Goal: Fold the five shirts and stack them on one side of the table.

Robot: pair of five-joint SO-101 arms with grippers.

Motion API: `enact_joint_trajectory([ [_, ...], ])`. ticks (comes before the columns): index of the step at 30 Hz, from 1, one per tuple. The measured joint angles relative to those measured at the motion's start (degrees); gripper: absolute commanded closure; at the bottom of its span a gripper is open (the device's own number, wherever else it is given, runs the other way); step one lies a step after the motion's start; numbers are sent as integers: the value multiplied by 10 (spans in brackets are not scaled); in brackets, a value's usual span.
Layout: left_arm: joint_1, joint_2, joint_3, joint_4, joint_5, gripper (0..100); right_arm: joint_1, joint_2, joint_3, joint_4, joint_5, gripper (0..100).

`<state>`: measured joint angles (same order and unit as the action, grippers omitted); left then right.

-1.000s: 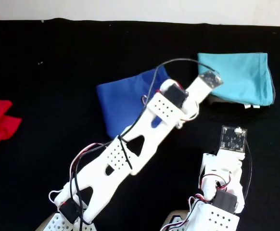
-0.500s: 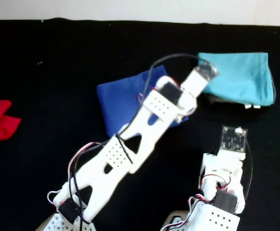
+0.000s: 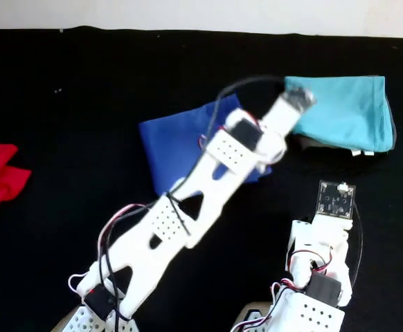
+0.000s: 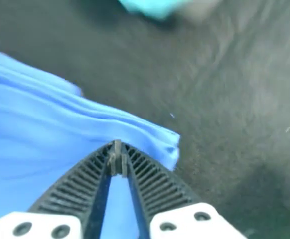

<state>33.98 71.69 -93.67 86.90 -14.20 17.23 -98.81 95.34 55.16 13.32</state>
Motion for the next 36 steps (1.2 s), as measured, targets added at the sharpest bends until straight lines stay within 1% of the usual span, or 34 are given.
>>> enact_joint_trajectory([
  [3, -50, -40, 0, -29, 0, 991, -2, 0, 0, 0, 0, 991],
  [7, -126, -40, 20, -93, 0, 991, -2, 0, 0, 0, 0, 991],
  [10, -151, -14, 46, -156, 0, 991, -3, 0, 0, 0, 0, 991],
  [15, -150, 55, 55, -269, 0, 991, -4, 0, 0, 0, 0, 991],
  [20, -146, 91, 59, -329, 0, 991, -4, 0, 0, 0, 0, 991],
  [23, -136, 120, 59, -382, -3, 991, -4, 0, 0, 0, 0, 991],
  [26, -134, 159, 59, -440, -50, 991, -4, 0, 0, 0, 0, 991],
  [28, -134, 171, 58, -458, -102, 991, -4, 0, 0, 0, 0, 991],
  [30, -133, 172, 54, -463, -138, 991, -4, 0, 0, 0, 0, 991],
  [36, -135, 176, 10, -465, -151, 991, -4, 0, 0, 0, 0, 991],
])
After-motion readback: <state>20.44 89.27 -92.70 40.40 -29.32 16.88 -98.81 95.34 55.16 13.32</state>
